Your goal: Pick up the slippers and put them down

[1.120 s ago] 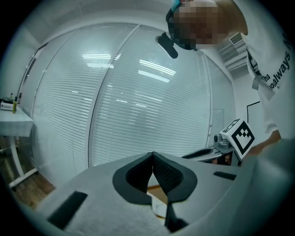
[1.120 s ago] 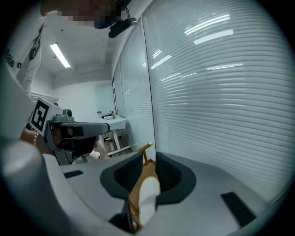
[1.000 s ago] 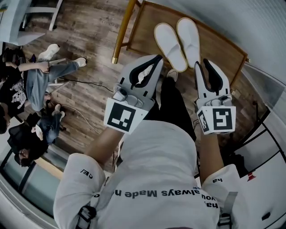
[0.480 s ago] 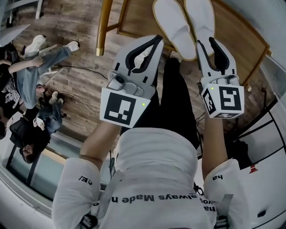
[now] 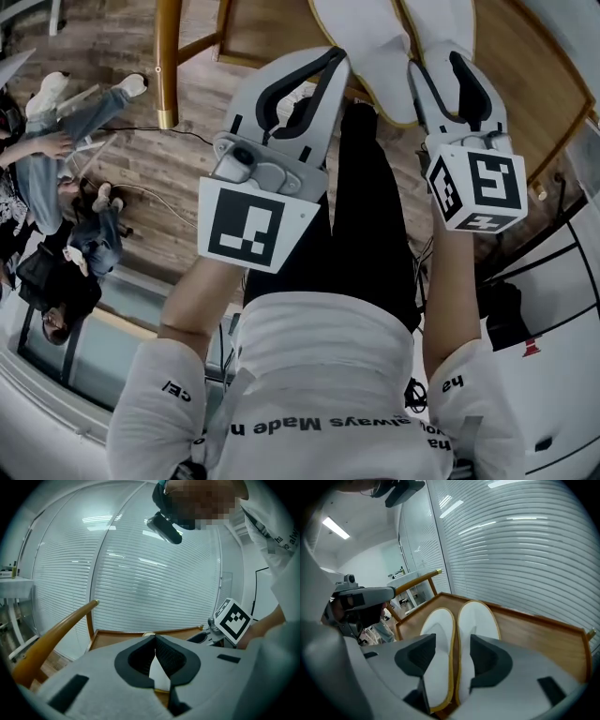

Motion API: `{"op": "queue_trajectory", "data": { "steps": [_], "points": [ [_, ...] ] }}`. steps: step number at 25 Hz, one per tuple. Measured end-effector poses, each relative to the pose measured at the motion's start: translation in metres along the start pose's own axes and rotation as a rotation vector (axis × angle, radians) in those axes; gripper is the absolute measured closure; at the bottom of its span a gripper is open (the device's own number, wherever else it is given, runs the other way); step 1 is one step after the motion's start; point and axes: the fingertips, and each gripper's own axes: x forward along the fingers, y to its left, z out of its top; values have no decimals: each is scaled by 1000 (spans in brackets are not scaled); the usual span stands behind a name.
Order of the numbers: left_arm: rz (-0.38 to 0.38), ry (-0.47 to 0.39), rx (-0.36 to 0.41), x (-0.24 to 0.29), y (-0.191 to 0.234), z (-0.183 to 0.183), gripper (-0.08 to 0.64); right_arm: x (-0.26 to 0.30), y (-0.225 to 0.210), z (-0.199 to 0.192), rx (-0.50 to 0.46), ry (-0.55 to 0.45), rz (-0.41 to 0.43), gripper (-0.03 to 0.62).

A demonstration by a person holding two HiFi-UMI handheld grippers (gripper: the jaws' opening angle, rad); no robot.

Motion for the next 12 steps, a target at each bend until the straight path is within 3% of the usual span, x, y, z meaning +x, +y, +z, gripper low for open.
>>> {"op": "queue_trajectory", "data": {
  "steps": [12],
  "points": [
    [-6, 28, -1, 29, 14, -38, 549, 44, -4, -16, -25, 56, -3, 379]
  ]
}}
